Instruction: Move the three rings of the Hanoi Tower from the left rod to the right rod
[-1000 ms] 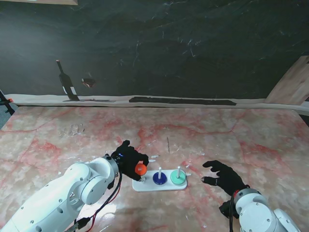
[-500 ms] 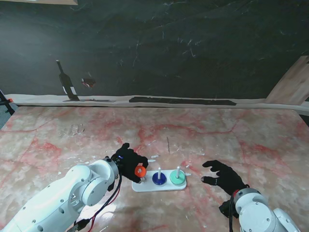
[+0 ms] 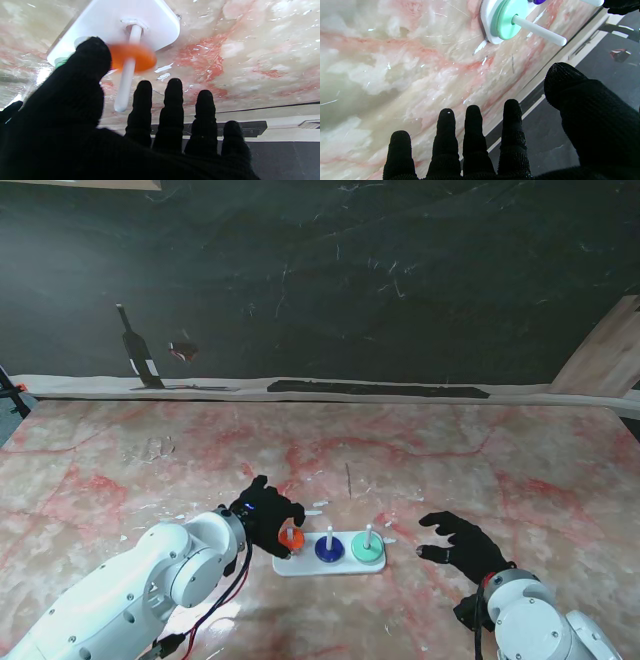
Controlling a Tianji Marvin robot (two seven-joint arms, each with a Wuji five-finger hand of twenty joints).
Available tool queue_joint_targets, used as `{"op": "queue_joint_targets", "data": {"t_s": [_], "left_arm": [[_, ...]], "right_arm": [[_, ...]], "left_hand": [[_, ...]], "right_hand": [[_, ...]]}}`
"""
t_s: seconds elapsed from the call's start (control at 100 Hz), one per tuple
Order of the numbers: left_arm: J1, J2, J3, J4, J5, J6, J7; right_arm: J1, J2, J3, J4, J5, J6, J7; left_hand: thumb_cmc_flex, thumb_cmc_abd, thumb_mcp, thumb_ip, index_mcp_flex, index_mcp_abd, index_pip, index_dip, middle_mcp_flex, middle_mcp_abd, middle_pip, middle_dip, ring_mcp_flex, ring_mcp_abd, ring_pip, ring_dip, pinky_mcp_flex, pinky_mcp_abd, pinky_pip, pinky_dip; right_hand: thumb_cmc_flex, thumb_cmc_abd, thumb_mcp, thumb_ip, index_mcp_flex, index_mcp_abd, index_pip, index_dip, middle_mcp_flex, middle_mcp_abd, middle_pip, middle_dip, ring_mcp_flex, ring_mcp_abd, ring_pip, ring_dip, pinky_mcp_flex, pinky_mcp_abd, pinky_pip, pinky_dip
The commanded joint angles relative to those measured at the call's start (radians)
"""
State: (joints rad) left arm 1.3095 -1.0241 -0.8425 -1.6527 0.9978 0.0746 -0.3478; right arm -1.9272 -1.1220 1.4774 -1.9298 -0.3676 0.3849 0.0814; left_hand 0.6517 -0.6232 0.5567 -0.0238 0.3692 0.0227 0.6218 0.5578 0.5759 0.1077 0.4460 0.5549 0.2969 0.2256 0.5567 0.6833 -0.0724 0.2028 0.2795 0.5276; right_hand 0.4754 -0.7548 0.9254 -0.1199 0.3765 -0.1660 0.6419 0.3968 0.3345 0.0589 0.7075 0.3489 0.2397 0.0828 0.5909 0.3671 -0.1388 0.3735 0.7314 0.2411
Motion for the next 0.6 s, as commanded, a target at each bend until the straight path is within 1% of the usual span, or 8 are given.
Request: {"op": "queue_joint_targets", "data": {"t_s": [0.0, 0.07, 0.11, 0.32, 0.35, 0.46, 0.51, 0.59], "left_arm": [[0.004, 0.0, -0.004, -0.002, 0.0, 0.003, -0.001], [0.005, -0.001, -0.005, -0.002, -0.001, 0.003, 0.0], [0.006, -0.001, -0.005, -0.003, 0.0, 0.003, 0.001], [0.021, -0.003, -0.016, -0.008, 0.001, 0.007, 0.019], [0.025, -0.004, -0.018, -0.01, 0.001, 0.007, 0.024], [0.037, -0.007, -0.024, -0.015, 0.004, 0.012, 0.05], [0.043, -0.01, -0.026, -0.014, 0.003, 0.013, 0.068], [0.05, -0.013, -0.026, -0.016, -0.001, 0.013, 0.088]], "right_arm": [[-0.005, 0.001, -0.004, -0.002, -0.003, -0.002, 0.003], [-0.005, 0.001, -0.004, -0.002, -0.002, -0.002, 0.003], [-0.005, 0.001, -0.004, -0.002, -0.002, -0.002, 0.004], [-0.004, 0.001, -0.005, -0.002, -0.002, -0.001, 0.005], [-0.004, 0.001, -0.005, -0.002, -0.003, -0.001, 0.005], [-0.004, 0.001, -0.005, -0.002, -0.003, -0.002, 0.006], [-0.004, 0.001, -0.004, -0.002, -0.003, -0.003, 0.006], [-0.005, 0.001, -0.004, -0.002, -0.004, -0.002, 0.005]], "left_hand": [[-0.019, -0.034, 0.028, -0.003, -0.031, 0.023, -0.017, -0.024, -0.038, 0.046, -0.022, -0.018, -0.036, 0.004, -0.017, -0.009, -0.019, -0.002, -0.023, 0.016], [-0.024, -0.043, 0.022, -0.007, -0.043, 0.038, -0.026, -0.033, -0.056, 0.054, -0.031, -0.03, -0.044, 0.005, -0.022, -0.012, -0.021, -0.001, -0.029, 0.019], [-0.024, -0.044, 0.013, -0.012, -0.055, 0.048, -0.035, -0.051, -0.072, 0.07, -0.036, -0.051, -0.053, 0.005, -0.026, -0.017, -0.019, -0.002, -0.047, 0.025], [-0.053, -0.049, -0.017, -0.026, -0.101, 0.08, -0.064, -0.076, -0.13, 0.088, -0.058, -0.08, -0.09, 0.013, -0.052, -0.034, -0.033, -0.001, -0.079, 0.033], [-0.049, -0.042, -0.038, -0.032, -0.104, 0.084, -0.071, -0.09, -0.143, 0.089, -0.057, -0.093, -0.096, 0.013, -0.062, -0.043, -0.029, -0.001, -0.101, 0.043], [-0.06, -0.026, -0.06, -0.033, -0.128, 0.089, -0.079, -0.098, -0.174, 0.092, -0.063, -0.103, -0.115, 0.013, -0.07, -0.049, -0.028, 0.0, -0.116, 0.05], [-0.052, -0.003, -0.106, -0.031, -0.138, 0.094, -0.082, -0.106, -0.195, 0.1, -0.063, -0.11, -0.127, 0.013, -0.08, -0.057, -0.02, 0.001, -0.141, 0.042], [-0.05, 0.01, -0.133, -0.027, -0.158, 0.117, -0.106, -0.124, -0.251, 0.108, -0.074, -0.116, -0.15, 0.014, -0.087, -0.06, -0.018, 0.003, -0.159, 0.029]], "right_hand": [[0.009, 0.002, -0.017, 0.034, -0.037, 0.009, 0.011, -0.005, -0.019, -0.002, 0.01, 0.004, -0.005, 0.005, 0.005, 0.008, -0.004, -0.012, 0.02, 0.025], [0.008, 0.002, -0.017, 0.034, -0.038, 0.01, 0.011, -0.005, -0.018, -0.001, 0.011, 0.005, -0.005, 0.005, 0.005, 0.008, -0.004, -0.012, 0.019, 0.025], [0.008, 0.002, -0.018, 0.034, -0.037, 0.01, 0.011, -0.005, -0.018, -0.001, 0.011, 0.005, -0.005, 0.005, 0.005, 0.008, -0.004, -0.012, 0.019, 0.025], [0.009, 0.001, -0.017, 0.034, -0.038, 0.01, 0.011, -0.005, -0.018, -0.002, 0.011, 0.005, -0.005, 0.006, 0.005, 0.008, -0.004, -0.011, 0.019, 0.024], [0.009, 0.001, -0.017, 0.034, -0.037, 0.01, 0.011, -0.005, -0.018, -0.002, 0.01, 0.004, -0.005, 0.005, 0.005, 0.008, -0.004, -0.011, 0.019, 0.024], [0.009, 0.0, -0.017, 0.034, -0.037, 0.01, 0.011, -0.005, -0.019, -0.002, 0.01, 0.004, -0.005, 0.005, 0.005, 0.008, -0.004, -0.011, 0.019, 0.024], [0.008, 0.001, -0.017, 0.034, -0.037, 0.009, 0.011, -0.005, -0.019, -0.002, 0.01, 0.004, -0.005, 0.005, 0.005, 0.008, -0.004, -0.011, 0.019, 0.024], [0.008, 0.001, -0.016, 0.034, -0.037, 0.01, 0.011, -0.005, -0.019, -0.001, 0.01, 0.004, -0.005, 0.006, 0.005, 0.008, -0.004, -0.011, 0.019, 0.024]]}}
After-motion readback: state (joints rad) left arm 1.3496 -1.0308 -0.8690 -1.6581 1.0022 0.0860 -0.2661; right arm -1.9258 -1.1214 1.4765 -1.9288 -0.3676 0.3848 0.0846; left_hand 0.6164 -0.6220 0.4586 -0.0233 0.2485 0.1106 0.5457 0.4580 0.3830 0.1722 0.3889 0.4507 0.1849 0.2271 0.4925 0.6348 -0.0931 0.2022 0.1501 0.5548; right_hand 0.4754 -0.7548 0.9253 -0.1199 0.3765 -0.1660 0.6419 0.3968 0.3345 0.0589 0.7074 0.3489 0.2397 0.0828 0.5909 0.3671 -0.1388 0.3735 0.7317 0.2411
